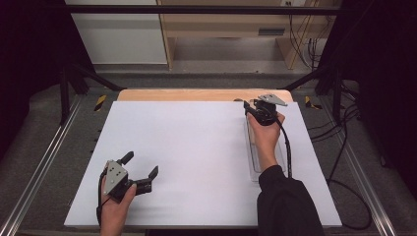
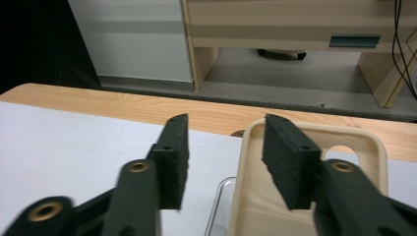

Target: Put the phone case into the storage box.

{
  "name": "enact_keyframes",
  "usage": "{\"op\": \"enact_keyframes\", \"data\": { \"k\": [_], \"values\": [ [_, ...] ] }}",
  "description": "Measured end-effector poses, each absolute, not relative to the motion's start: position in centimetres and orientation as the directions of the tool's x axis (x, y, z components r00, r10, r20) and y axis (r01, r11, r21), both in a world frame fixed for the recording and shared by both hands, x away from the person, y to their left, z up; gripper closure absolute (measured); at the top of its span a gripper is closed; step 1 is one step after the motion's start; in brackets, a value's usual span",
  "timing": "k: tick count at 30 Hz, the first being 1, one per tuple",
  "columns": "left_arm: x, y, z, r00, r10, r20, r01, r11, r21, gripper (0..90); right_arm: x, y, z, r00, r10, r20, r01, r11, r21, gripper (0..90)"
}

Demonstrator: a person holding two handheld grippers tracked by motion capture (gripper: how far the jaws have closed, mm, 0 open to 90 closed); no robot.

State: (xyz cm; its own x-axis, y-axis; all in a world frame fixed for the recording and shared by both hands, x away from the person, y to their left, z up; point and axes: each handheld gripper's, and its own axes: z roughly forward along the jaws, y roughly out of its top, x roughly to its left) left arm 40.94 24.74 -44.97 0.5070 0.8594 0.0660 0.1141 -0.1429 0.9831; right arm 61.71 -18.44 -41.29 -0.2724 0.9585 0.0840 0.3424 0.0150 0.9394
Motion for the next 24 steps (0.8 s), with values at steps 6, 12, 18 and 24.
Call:
{"op": "enact_keyframes", "data": {
  "k": [6,12,18,24],
  "values": [
    [41.1,25.0,-45.1,0.499,0.865,0.055,0.124,-0.133,0.983,1.9,61.5,-18.7,-41.0,-0.261,0.962,0.083,0.36,0.017,0.933,34.2],
    [41.0,25.1,-45.2,0.493,0.868,0.053,0.126,-0.132,0.983,1.9,61.2,-18.8,-40.6,-0.256,0.96,0.11,0.391,-0.001,0.92,19.2],
    [41.1,25.2,-45.1,0.493,0.868,0.053,0.125,-0.131,0.983,1.9,60.8,-18.9,-40.1,-0.259,0.962,0.081,0.39,0.028,0.92,9.7],
    [41.4,25.3,-45.2,0.499,0.864,0.063,0.131,-0.147,0.98,1.8,60.6,-19.0,-39.8,-0.288,0.955,0.065,0.378,0.051,0.924,7.6]
  ]
}}
